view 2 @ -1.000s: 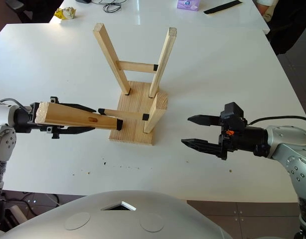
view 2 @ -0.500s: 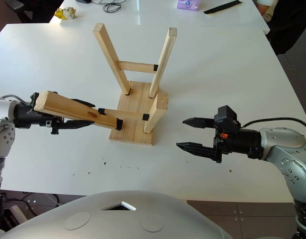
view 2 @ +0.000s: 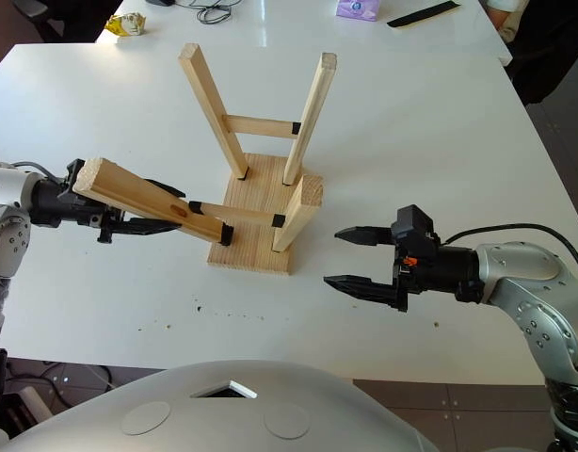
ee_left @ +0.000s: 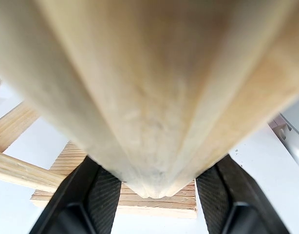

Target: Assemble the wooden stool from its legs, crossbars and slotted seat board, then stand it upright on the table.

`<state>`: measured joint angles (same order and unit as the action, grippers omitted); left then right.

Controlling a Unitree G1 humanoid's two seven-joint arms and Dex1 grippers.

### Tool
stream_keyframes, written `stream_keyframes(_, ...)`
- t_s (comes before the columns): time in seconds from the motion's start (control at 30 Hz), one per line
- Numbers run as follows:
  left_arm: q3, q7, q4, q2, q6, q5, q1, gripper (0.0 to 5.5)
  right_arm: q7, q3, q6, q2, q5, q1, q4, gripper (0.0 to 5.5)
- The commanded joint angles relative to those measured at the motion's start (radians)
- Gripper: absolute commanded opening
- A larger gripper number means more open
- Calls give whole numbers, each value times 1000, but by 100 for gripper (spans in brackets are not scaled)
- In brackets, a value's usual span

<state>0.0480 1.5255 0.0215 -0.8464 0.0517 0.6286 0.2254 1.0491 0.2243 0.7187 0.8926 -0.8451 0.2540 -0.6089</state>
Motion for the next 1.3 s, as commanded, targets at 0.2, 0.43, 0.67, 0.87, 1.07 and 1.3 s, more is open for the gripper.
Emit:
stream_keyframes(0.2,75,28,54,-31,11,-126,-46,207,-127,-37,-3,-75,21,-140,46,422)
stream_keyframes(0.43,90,34,66,-33,4,-132,-37,207,-25,-24,28,-18,-77,-192,0,422)
stream_keyframes(0.67,96,30,67,-31,-7,-136,-42,207,-17,71,53,56,-147,-299,11,422)
stream_keyframes(0.87,97,20,66,-28,-8,-137,-44,207,-12,123,92,98,-267,-389,21,422)
stream_keyframes(1.07,103,17,68,-24,-14,-142,-46,207,-105,26,120,60,-359,-503,-33,422)
stream_keyframes(1.3,113,13,77,-17,-17,-146,-33,207,-136,-74,114,38,-310,-535,-59,378)
